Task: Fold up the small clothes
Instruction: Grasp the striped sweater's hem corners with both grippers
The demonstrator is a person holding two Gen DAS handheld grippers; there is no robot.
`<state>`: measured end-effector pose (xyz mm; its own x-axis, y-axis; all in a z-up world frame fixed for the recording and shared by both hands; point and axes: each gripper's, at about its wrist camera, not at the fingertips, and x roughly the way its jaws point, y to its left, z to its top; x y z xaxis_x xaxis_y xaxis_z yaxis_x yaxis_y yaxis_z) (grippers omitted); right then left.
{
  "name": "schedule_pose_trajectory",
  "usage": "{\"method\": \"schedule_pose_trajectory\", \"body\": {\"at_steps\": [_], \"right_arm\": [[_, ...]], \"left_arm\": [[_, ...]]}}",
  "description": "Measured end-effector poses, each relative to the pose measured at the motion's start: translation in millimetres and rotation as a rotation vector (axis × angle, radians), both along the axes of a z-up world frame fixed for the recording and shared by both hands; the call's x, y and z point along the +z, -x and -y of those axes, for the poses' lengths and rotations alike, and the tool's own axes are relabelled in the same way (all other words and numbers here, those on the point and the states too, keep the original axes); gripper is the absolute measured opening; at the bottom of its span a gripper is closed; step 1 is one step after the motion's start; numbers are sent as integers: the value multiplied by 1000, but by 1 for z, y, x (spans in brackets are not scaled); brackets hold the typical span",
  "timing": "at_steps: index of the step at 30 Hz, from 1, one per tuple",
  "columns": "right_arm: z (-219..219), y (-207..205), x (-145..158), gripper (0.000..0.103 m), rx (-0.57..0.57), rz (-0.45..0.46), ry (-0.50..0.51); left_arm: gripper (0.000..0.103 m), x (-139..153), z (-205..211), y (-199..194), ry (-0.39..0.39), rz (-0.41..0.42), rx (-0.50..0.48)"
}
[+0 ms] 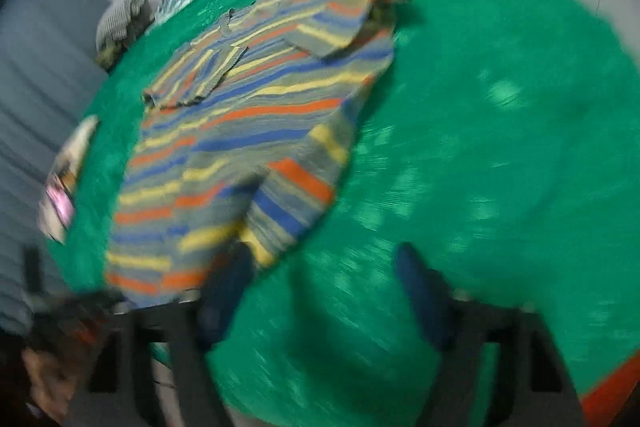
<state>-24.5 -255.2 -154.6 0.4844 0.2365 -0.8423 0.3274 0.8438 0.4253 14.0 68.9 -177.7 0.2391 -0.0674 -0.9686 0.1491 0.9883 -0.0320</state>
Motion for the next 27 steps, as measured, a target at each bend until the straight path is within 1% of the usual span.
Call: {"method": "schedule_pose_trajectory", "body": {"at_steps": [1,2,3,4,6,9,10,12,13,14,15,16,17,18,19,21,22,23,24,25,26,27], "right_arm": [[-3,-5,-5,43,-3,8,-30],[-5,-7,-7,22,3,22,-55],[-9,-11,-9,13,25,28,-83],[-10,-11,-8,9,33,19,-92],[-6,-6,2,8,30,-1,-77],[18,21,20,8,-29,-38,-38],[26,31,22,8,-48,-59,-12],[35,46,22,10,-72,-123,104],[38,51,20,13,-78,-129,115],[40,58,17,13,-88,-132,100],[41,62,16,18,-90,-124,58],[39,65,14,34,-87,-113,14],[35,68,12,49,-80,-99,-32],[27,69,13,51,-62,-71,-95],[20,68,14,51,-41,-51,-130],[1,61,11,53,15,-21,-178],[-15,54,7,54,58,-26,-181],[-24,50,3,54,83,-40,-176],[-36,44,-4,50,125,-69,-156],[-45,41,-8,23,157,-102,-107],[-48,41,-10,7,169,-135,-73],[-40,43,-8,8,146,-132,-108]], "left_arm": [[77,2,3,3,1,14,-13],[54,6,6,6,12,29,-31],[38,10,8,10,36,39,-52],[10,12,7,12,50,38,-58],[7,18,2,18,77,49,-49],[5,29,-5,27,91,71,-30],[5,30,-7,29,88,74,-28],[5,28,-5,32,67,72,-34],[6,29,-4,31,61,64,-33],[12,25,-5,26,53,55,-28],[16,23,-6,27,54,36,-20],[20,22,-12,23,60,28,-14],[30,22,-15,24,67,22,-7],[36,20,-12,21,67,22,-1],[43,19,-13,20,69,23,7],[42,14,-12,21,89,-8,-2],[42,9,-12,23,98,-28,-17],[30,5,-7,24,96,-45,-40],[5,4,-1,25,78,-45,-72],[6,5,4,27,64,-41,-103],[5,8,6,27,55,-28,-110],[5,13,3,27,60,-11,-102]]}}
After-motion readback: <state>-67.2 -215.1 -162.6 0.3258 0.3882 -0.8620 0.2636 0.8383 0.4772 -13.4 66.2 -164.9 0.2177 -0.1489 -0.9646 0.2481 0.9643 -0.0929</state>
